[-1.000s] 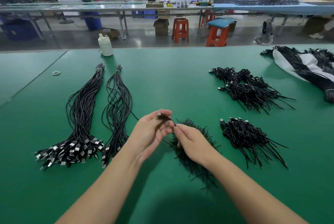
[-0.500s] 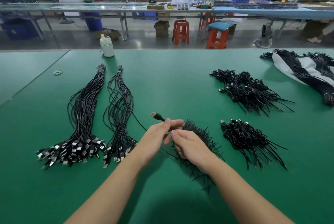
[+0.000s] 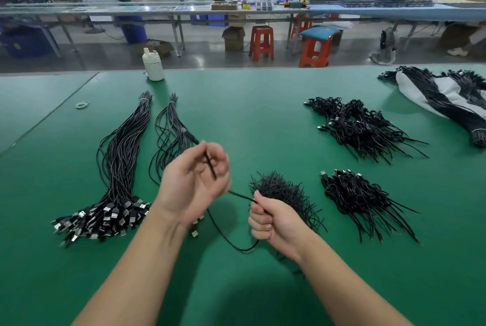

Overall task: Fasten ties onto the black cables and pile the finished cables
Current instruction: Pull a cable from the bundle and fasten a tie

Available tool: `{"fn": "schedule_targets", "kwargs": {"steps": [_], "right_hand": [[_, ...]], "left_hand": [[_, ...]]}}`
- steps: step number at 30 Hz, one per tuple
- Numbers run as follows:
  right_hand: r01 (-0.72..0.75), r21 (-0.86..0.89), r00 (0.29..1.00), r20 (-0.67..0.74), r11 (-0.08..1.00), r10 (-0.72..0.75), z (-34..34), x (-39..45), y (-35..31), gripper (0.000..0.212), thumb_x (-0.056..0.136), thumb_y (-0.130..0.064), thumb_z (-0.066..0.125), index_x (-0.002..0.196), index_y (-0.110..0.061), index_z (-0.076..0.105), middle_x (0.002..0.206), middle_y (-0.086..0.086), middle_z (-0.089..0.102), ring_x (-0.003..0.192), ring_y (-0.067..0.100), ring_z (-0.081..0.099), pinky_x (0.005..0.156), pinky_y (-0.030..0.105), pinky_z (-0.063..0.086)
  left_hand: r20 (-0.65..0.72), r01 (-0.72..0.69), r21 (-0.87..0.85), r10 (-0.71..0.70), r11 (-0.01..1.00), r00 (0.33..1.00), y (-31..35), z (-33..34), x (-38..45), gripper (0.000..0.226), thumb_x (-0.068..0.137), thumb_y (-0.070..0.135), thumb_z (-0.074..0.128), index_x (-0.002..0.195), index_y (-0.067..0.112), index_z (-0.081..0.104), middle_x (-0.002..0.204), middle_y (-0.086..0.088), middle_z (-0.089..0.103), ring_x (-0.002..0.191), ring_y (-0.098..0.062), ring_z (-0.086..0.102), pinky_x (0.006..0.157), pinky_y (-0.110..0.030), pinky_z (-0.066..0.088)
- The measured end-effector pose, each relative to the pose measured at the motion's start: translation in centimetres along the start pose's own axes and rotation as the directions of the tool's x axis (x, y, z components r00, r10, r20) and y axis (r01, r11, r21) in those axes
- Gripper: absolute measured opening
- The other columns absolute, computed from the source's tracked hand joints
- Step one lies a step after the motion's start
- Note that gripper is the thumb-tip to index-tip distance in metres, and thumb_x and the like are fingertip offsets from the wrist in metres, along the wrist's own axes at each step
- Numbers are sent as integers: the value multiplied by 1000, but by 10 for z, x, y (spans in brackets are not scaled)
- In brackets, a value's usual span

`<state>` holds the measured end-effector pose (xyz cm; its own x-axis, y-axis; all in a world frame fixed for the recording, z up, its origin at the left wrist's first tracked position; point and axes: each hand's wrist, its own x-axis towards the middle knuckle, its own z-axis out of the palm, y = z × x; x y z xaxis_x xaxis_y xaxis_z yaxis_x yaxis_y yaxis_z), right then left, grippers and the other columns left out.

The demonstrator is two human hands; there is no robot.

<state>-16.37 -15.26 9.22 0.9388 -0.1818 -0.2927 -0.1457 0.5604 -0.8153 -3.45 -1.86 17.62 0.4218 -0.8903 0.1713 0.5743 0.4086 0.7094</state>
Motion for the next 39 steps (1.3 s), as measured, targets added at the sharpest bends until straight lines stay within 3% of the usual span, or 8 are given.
{"fn": "schedule_targets", "kwargs": {"steps": [3, 6, 10, 21, 28, 32, 35, 39], "right_hand": [[-46, 189, 999, -17, 981, 51, -10, 3, 0, 42, 94, -35, 55, 58, -18, 42, 49, -6, 17, 44, 9, 14, 42, 23, 13], [-65, 218, 998, 31, 974, 60, -7, 5, -5, 42, 95, -36, 53, 59, -16, 47, 47, -7, 19, 43, 9, 13, 41, 22, 13], [-62, 21, 997, 56, 998, 61, 1, 5, -6, 35, 93, -38, 53, 64, -18, 54, 48, -8, 22, 45, 10, 12, 44, 23, 9], [-102, -60, 987, 122, 993, 108, 17, -4, 25, 42, 104, -37, 41, 65, -19, 44, 52, -4, 19, 49, 11, 13, 45, 21, 17], [-120, 235, 982, 173, 965, 80, 13, -1, 15, 42, 97, -34, 46, 59, -20, 38, 49, -6, 19, 49, 12, 12, 49, 25, 13], [-74, 167, 994, 86, 983, 60, 5, 0, 8, 40, 94, -35, 49, 57, -19, 41, 49, -5, 21, 50, 14, 11, 49, 26, 11], [-51, 81, 995, 93, 995, 43, 5, 0, 6, 37, 95, -35, 48, 62, -19, 44, 52, -5, 21, 50, 13, 12, 49, 26, 10], [-22, -74, 996, 87, 997, 29, 7, -2, 10, 37, 97, -36, 46, 62, -23, 45, 51, -6, 23, 50, 13, 11, 49, 28, 8]], "left_hand": [[260, 288, 290, -365, 913, 894, 13, -5, -13, 42, 102, 26, 42, 98, -6, 67, 72, -14, 68, 48, -18, 62, 44, -22, 45], [30, 425, 705, -622, 568, 782, -2, -13, -18, 49, 103, 31, 38, 108, -9, 65, 80, -21, 70, 56, -26, 68, 47, -26, 50], [-333, 522, 799, -502, 299, 798, -38, -25, -18, 38, 109, 23, 33, 112, -2, 61, 108, -21, 70, 88, -37, 72, 70, -35, 59], [-335, 10, 88, 20, 996, 942, -51, -27, -6, 43, 102, 28, 37, 118, -3, 61, 109, -19, 72, 102, -28, 71, 87, -35, 58], [80, 153, 360, -194, 920, 978, -24, -16, -23, 35, 100, 24, 44, 98, 1, 70, 58, 1, 57, 39, -10, 23, 45, -21, 24], [6, 348, 803, -592, 483, 806, -18, -29, -32, 42, 105, 29, 41, 108, -4, 68, 74, -8, 71, 35, -8, 32, 40, -17, 27], [-274, 434, 881, -547, 188, 791, -36, -31, -31, 37, 108, 25, 35, 107, -3, 59, 94, -7, 77, 40, -12, 54, 45, -21, 41], [-336, 461, 755, -329, 466, 883, -55, -35, -29, 35, 109, 19, 35, 110, 0, 64, 103, -9, 76, 83, -25, 74, 74, -30, 59]]}}
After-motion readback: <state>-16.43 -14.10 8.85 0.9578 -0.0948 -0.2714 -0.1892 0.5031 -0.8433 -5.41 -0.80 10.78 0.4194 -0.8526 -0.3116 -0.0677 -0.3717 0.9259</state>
